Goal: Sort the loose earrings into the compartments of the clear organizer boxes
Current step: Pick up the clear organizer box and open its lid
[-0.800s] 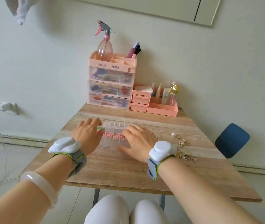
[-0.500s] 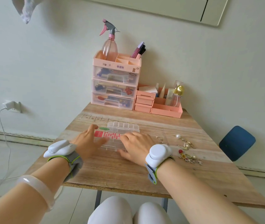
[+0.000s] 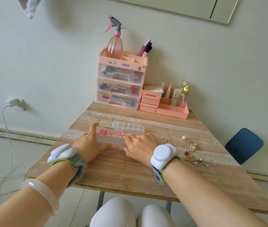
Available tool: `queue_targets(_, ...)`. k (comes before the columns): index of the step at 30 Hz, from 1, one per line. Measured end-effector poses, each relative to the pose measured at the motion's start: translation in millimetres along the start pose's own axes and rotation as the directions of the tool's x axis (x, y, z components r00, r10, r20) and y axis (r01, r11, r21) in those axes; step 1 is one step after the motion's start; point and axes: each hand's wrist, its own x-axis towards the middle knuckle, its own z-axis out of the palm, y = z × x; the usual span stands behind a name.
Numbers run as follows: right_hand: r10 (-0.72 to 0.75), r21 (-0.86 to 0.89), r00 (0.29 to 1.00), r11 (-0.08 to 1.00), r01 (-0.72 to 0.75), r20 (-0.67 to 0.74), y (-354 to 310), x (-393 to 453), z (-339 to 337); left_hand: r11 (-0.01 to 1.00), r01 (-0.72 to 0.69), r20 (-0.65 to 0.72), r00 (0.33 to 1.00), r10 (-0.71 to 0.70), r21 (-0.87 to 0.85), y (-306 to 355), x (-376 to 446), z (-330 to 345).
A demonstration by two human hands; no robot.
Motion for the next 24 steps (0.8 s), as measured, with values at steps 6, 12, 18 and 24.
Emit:
queue_targets(6, -0.001, -0.035, 0.997, 0.999, -0.002, -0.079, 6, 4, -6, 0.999, 0.003, -0.025, 1.000, -0.004, -0.051, -2, -1, 3)
queue_targets(12, 0.093, 0.111, 0.990, 0.991, -0.081, -0.108, 27, 14, -18, 0.991, 0.010, 0.023, 1.000, -0.007, -0.132, -1, 0, 0)
queue_targets(18, 0.302, 0.313, 0.952, 0.909, -0.276, -0.038, 53, 27, -21, 0.986, 0.083, -0.076, 0.993, -0.095, -0.144, 4, 14, 2)
queue_targets(24, 0.485, 0.429, 0.837, 0.719, -0.546, 0.252, 80, 21, 3, 0.996, 0.091, -0.152, 0.984, -0.092, -0.015, 11, 19, 9)
